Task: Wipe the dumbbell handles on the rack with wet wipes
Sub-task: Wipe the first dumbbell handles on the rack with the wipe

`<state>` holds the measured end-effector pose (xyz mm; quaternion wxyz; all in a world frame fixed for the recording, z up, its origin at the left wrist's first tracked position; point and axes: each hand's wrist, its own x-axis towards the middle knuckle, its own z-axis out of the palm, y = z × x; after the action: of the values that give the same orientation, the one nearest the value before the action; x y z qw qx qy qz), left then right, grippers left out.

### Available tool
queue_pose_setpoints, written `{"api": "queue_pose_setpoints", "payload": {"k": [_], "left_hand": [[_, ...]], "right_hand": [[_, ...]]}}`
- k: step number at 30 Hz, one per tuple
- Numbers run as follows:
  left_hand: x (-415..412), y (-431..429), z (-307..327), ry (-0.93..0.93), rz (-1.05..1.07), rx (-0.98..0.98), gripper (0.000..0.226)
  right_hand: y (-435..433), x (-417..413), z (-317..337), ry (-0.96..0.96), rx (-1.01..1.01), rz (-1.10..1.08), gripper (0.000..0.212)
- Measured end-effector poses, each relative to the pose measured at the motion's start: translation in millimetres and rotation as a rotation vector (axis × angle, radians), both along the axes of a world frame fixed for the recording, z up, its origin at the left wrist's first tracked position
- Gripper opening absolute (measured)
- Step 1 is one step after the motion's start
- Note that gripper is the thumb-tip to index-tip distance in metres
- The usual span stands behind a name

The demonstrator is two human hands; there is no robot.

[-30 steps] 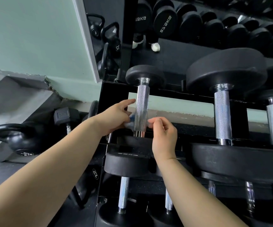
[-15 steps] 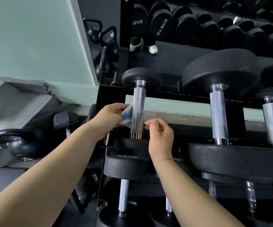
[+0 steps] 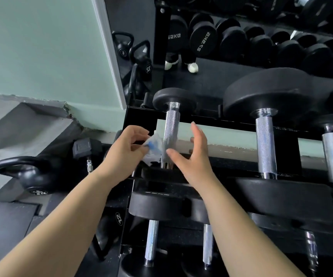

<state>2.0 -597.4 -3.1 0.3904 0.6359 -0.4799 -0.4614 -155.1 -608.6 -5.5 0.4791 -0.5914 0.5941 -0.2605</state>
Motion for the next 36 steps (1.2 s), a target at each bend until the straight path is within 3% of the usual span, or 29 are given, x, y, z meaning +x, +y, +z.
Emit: {"api": "queue_pose_setpoints", "payload": {"k": [2, 8, 10, 14, 16, 19, 24, 27, 33, 36], "left_hand": [[-2.2, 6.7, 10.0, -0.045, -0.054, -0.07, 0.037], [-7.3, 17.4, 19.4, -0.043, 0.013, -0.136, 0.036], [-9.7, 22.8, 16.6, -0.036, 0.082, -0.142, 0.033], [-18.5, 41.2, 5.7, -0.346, 0.11, -0.242, 0.022], [-25.6, 48.1, -2.7, -0.43, 0.009, -0.269, 0.016], [-32.7, 52.1, -8.2, -0.445, -0.031, -0.271, 0.019], [-31.3, 49.9, -10.9, -0.414, -0.043, -0.274, 0.008], [-29.5, 48.4, -12.9, -0.394, -0.054, -0.295, 0.008], [-27.3, 47.8, -15.8, -0.336, -0.047, -0.273, 0.015], [-25.8, 47.2, -17.8, -0.303, -0.046, -0.283, 0.016]], "right_hand": [[-2.8, 0.0, 16.3, -0.032, 0.013, 0.119, 0.079], [-9.1, 6.0, 32.1, -0.044, 0.037, 0.325, 0.018], [-9.8, 6.1, 29.3, -0.031, 0.003, 0.266, 0.008], [-27.5, 2.1, 19.0, 0.133, -0.237, -0.186, 0.014], [-41.1, 4.6, 17.4, 0.264, -0.368, -0.243, 0.017], [-56.8, 15.2, 13.3, 0.412, -0.423, -0.062, 0.022], [-41.2, 12.0, 7.8, 0.313, -0.296, 0.166, 0.018], [-29.7, 7.8, 5.0, 0.37, -0.249, 0.309, 0.019], [-69.2, 28.0, 9.1, 0.479, -0.344, 0.103, 0.024], [-68.4, 24.7, 12.6, 0.518, -0.321, 0.171, 0.025]]}}
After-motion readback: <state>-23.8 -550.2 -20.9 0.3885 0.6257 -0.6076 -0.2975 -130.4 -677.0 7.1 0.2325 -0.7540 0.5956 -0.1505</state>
